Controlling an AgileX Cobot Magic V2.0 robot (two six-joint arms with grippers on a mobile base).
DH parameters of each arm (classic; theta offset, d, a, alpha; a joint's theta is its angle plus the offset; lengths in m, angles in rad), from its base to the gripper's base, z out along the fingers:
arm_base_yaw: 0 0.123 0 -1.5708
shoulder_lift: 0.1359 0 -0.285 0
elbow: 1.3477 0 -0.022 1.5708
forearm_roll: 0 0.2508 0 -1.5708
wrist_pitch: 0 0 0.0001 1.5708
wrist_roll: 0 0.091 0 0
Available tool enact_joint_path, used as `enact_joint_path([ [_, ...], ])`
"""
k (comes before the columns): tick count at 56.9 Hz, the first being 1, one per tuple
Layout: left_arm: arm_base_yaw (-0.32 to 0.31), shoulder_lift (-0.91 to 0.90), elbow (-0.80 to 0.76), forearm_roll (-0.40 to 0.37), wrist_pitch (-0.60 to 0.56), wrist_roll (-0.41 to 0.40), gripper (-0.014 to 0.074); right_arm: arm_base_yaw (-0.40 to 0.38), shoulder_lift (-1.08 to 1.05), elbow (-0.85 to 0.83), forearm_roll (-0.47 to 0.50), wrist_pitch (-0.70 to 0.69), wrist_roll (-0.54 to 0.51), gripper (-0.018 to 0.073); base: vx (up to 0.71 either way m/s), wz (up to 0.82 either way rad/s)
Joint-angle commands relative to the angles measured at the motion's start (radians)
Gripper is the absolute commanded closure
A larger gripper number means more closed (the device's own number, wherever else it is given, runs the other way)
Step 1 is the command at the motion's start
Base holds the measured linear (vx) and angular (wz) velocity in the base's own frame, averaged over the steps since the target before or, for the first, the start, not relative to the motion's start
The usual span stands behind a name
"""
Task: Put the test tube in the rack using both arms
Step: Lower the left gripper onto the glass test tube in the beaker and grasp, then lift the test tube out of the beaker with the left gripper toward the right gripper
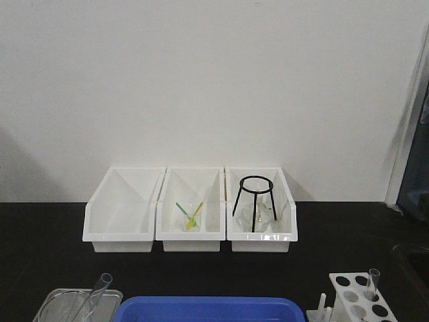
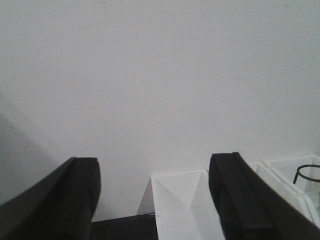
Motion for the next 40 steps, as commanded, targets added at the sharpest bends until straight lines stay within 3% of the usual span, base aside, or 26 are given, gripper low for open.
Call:
enact_joint_path([
  [1,-0.015,0.012,0.014,0.104,-0.085,-0.013,0.0066,-0.005,-0.001,0.051,-0.053,-0.155,0.014,-0.0038,0.00,0.00],
  [12,-0.131,0.074,0.190,0.369,-0.182,-0.068,0.0113,-0.005,-0.001,0.209,-0.065,-0.310,0.120,0.0023,0.00,0.00],
  [20,-0.185,0.172,0.275,0.489,-0.302,-0.150,0.0120,-0.005,-0.001,0.243,-0.065,-0.322,0.126,0.0046,0.00,0.00],
  [29,-0.190,0.290,0.259,0.477,-0.314,-0.137,0.0120,-0.005,-0.001,0.243,-0.065,-0.350,0.123,0.0047,0.00,0.00],
  [40,-0.190,0.412,0.184,0.452,-0.312,-0.043,0.0120,-0.005,-0.001,0.243,-0.065,-0.354,0.123,0.0047,0.00,0.00],
])
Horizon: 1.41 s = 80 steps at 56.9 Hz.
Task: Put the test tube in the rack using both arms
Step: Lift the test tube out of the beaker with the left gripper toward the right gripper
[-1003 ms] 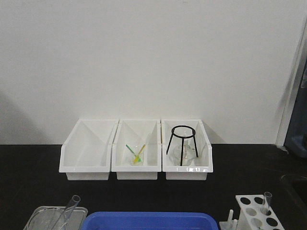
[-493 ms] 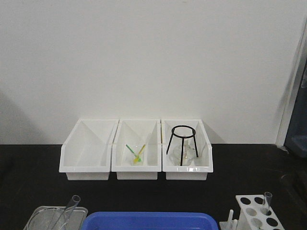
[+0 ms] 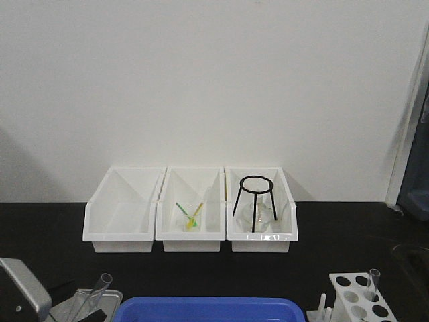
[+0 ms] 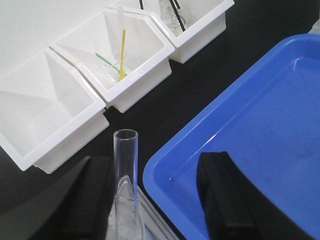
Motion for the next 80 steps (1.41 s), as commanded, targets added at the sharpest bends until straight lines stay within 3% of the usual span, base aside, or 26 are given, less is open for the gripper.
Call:
enact_joint_path([
  [1,-0.005,0.035,-0.070,-0.042,-0.071,0.036,0.0120,-0.005,-0.004,-0.030,-0.013,-0.094,-0.006,0.0047,0.00,0.00],
  [14,-0.005,0.160,-0.173,-0.191,-0.071,0.128,0.0120,-0.005,-0.004,-0.030,-0.013,-0.094,-0.006,0.0047,0.00,0.00],
  [30,-0.006,0.282,-0.186,-0.188,-0.113,0.143,0.0120,-0.005,-0.004,-0.030,-0.013,-0.095,-0.006,0.0047,0.00,0.00],
  [39,-0.006,0.316,-0.186,-0.190,-0.160,0.202,0.0147,-0.005,-0.004,-0.030,-0.013,-0.095,-0.006,0.0047,0.00,0.00],
  [49,-0.005,0.319,-0.186,-0.223,-0.135,0.248,0.0273,-0.005,-0.004,-0.030,-0.012,-0.094,-0.006,0.0047,0.00,0.00],
  [62,-0.005,0.316,-0.186,-0.277,-0.149,0.322,0.0546,-0.005,-0.004,-0.030,-0.012,-0.093,-0.006,0.0047,0.00,0.00],
  [66,-0.005,0.309,-0.186,-0.278,-0.164,0.324,0.0607,-0.005,-0.004,-0.030,-0.012,-0.093,-0.006,0.0047,0.00,0.00],
  [73,-0.006,0.246,-0.186,-0.278,-0.205,0.299,0.0605,-0.005,-0.004,-0.031,-0.012,-0.094,-0.006,0.0047,0.00,0.00],
  [77,-0.006,0.178,-0.193,-0.276,-0.240,0.226,0.0605,-0.005,-0.004,-0.035,-0.013,-0.098,0.003,0.0047,0.00,0.00],
  [80,-0.006,0.122,-0.212,-0.263,-0.241,0.126,0.0605,-0.005,-0.004,-0.035,-0.022,-0.108,0.013,0.0047,0.00,0.00],
])
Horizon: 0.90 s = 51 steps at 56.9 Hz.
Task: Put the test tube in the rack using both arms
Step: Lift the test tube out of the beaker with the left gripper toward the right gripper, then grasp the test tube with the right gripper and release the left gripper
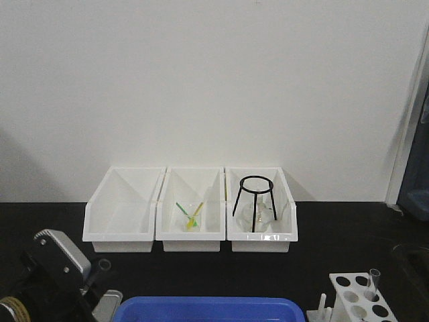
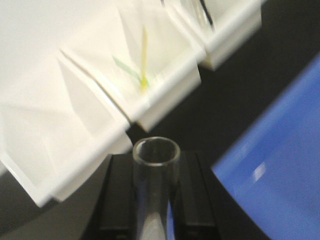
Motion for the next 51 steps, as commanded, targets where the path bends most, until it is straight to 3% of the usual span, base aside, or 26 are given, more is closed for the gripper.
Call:
enact_joint_path([
  [1,-0.006,-0.135,-0.063,-0.003,-0.122,-0.149,0.0605,-0.005,-0.004,-0.035,-0.027,-0.109,0.018,0.0047,0.00,0.00],
  [7,-0.006,-0.229,-0.134,0.106,-0.117,-0.348,0.0605,-0.005,-0.004,-0.039,-0.121,-0.105,0.080,0.0047,0.00,0.00],
  [12,-0.014,-0.254,-0.198,0.297,-0.115,-0.552,0.0605,-0.004,0.005,-0.050,-0.280,-0.095,0.191,0.0047,0.00,0.00],
  [17,-0.035,-0.245,-0.256,0.506,-0.121,-0.751,0.0603,-0.004,0.030,-0.068,-0.520,-0.138,0.352,0.0047,0.00,0.00],
  [24,-0.091,-0.181,-0.314,0.699,-0.199,-0.952,0.0603,0.025,0.124,-0.119,-0.889,-0.314,0.644,0.0048,0.00,0.00],
  [29,-0.143,-0.118,-0.347,0.712,-0.260,-1.026,0.0602,0.096,0.214,-0.184,-1.040,-0.377,0.799,0.0055,0.00,0.00],
  [32,-0.176,-0.081,-0.366,0.708,-0.283,-1.031,0.0601,0.148,0.265,-0.224,-1.071,-0.380,0.841,0.0062,0.00,0.00],
  [42,-0.256,0.015,-0.418,0.679,-0.287,-1.032,0.0601,0.294,0.384,-0.326,-1.056,-0.376,0.856,0.0067,0.00,0.00],
  [51,-0.284,0.035,-0.423,0.611,-0.295,-1.032,0.0601,0.326,0.428,-0.356,-0.998,-0.374,0.855,0.0067,0.00,0.00],
])
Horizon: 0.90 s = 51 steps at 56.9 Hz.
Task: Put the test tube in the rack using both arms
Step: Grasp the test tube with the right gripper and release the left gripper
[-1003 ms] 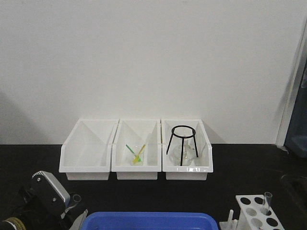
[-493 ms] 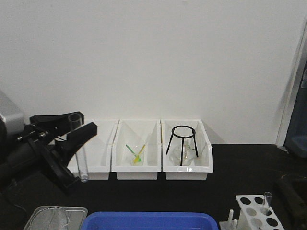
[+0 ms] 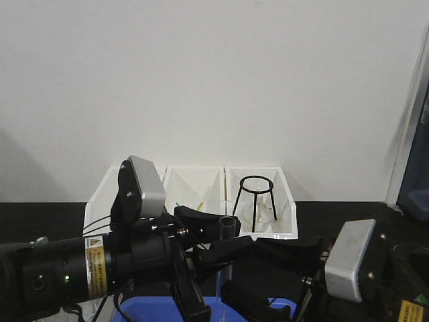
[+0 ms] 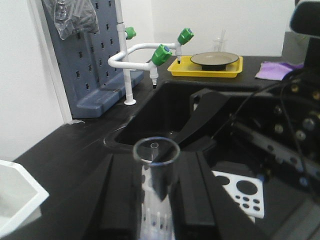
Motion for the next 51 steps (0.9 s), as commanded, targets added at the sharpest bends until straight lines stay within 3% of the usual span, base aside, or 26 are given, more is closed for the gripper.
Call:
enact_joint_path([
  [1,-0.019,-0.032,-0.037,-0.097,-0.049,-0.010,0.0601,0.007,0.002,-0.043,0.071,-0.057,-0.002,0.0067,0.00,0.00],
  [19,-0.076,-0.032,-0.037,-0.094,-0.046,-0.009,0.0601,0.007,0.023,-0.043,0.091,-0.080,-0.001,0.0104,0.00,0.00],
  [25,-0.077,-0.032,-0.037,-0.094,-0.046,-0.008,0.0601,0.007,0.023,-0.043,0.094,-0.080,-0.001,0.0192,0.00,0.00],
  [41,-0.077,-0.032,-0.037,-0.094,-0.036,-0.008,0.0580,0.007,0.023,-0.043,0.093,-0.082,-0.001,0.0562,0.00,0.00],
  [51,-0.077,-0.032,-0.037,-0.094,-0.022,0.001,0.0466,0.007,0.023,-0.043,0.093,-0.080,0.003,0.0573,0.00,0.00],
])
